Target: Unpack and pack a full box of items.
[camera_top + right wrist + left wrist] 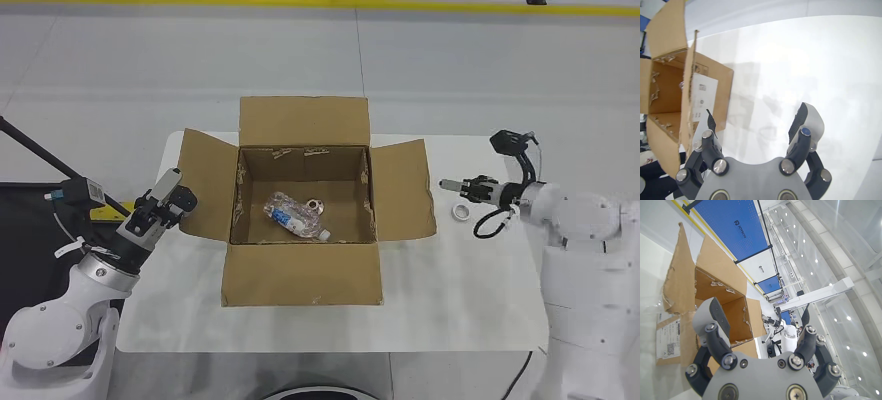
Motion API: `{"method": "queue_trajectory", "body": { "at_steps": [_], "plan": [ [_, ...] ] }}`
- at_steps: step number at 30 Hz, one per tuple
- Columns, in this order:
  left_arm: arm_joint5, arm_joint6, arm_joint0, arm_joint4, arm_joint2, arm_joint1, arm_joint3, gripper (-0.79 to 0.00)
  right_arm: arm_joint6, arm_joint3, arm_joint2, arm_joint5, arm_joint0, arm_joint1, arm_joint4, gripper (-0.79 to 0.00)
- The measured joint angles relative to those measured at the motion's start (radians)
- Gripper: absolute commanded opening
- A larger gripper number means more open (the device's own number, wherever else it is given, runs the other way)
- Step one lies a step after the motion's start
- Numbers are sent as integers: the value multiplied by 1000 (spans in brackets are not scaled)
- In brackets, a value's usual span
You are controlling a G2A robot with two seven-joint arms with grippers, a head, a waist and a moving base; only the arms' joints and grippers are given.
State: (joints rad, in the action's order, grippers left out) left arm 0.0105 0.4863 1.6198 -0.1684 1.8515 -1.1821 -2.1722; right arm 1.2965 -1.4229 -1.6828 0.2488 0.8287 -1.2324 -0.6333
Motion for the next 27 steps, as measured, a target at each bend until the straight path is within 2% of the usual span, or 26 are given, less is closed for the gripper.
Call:
{"method": "queue_trajectory", "body": {
  "at_steps": [4,8,16,27],
  "plan": [
    [-6,-5,1,0,-6,0,2,0,59,42,10,56,-28,6,154,0],
    [-12,-12,2,-5,-5,0,9,0,117,74,52,93,-62,12,223,0],
    [-21,-14,4,-27,14,2,19,0,118,56,168,92,-63,16,235,0],
    [-34,2,8,-42,37,6,20,0,51,-93,237,39,37,30,203,0]
  ]
}}
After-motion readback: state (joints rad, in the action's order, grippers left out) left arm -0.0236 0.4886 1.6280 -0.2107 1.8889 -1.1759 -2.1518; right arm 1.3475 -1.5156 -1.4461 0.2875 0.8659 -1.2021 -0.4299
